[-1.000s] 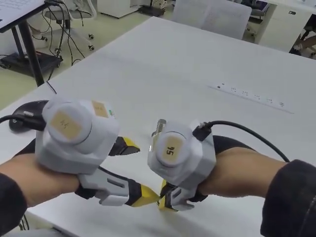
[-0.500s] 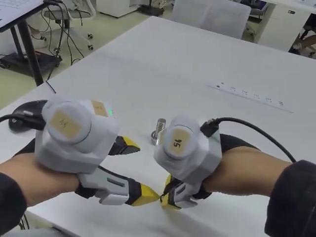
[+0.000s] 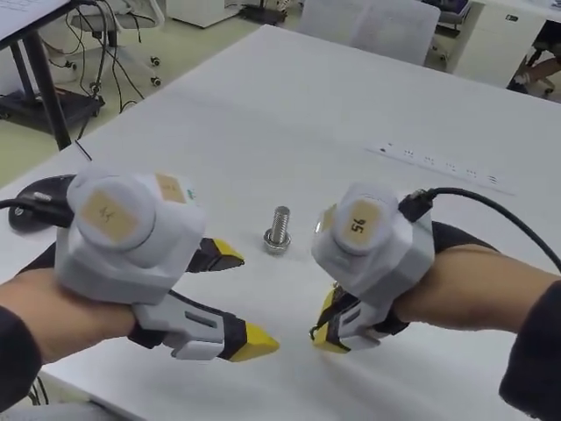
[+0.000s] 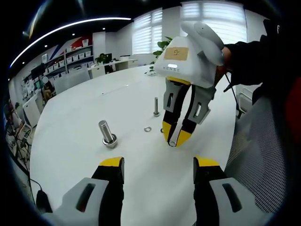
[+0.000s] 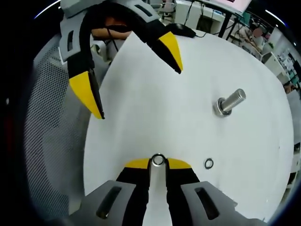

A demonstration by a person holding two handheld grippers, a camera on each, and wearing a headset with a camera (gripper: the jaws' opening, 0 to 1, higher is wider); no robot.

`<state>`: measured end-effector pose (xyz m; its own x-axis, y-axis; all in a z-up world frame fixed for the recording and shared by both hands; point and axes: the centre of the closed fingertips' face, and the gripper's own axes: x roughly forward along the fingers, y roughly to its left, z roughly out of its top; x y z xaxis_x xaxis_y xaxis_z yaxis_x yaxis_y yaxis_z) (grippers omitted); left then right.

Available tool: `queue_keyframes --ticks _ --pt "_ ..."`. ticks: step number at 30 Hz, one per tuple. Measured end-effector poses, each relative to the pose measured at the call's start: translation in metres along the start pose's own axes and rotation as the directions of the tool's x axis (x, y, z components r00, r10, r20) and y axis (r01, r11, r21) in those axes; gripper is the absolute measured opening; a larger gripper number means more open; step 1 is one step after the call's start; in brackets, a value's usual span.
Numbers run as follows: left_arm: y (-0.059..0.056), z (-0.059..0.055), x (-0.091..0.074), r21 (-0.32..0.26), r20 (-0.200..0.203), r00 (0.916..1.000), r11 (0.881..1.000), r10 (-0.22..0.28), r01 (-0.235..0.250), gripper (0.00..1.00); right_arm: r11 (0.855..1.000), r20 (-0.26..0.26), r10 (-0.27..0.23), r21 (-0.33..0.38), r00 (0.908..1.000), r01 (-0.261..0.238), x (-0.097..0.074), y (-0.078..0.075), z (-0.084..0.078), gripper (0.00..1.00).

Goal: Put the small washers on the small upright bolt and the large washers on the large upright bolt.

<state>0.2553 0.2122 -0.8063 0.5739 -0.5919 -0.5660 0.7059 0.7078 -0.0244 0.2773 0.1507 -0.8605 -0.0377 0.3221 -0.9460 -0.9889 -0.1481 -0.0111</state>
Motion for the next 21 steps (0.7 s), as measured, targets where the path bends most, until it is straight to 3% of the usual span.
queue_keyframes --ticks 21 --pt "0.000 -0.001 0.002 -0.001 -0.008 1.0000 1.000 -0.005 0.005 0.58 0.986 0.003 -0.075 0.148 0.9972 0.074 -0.033 -0.026 -0.045 0.13"
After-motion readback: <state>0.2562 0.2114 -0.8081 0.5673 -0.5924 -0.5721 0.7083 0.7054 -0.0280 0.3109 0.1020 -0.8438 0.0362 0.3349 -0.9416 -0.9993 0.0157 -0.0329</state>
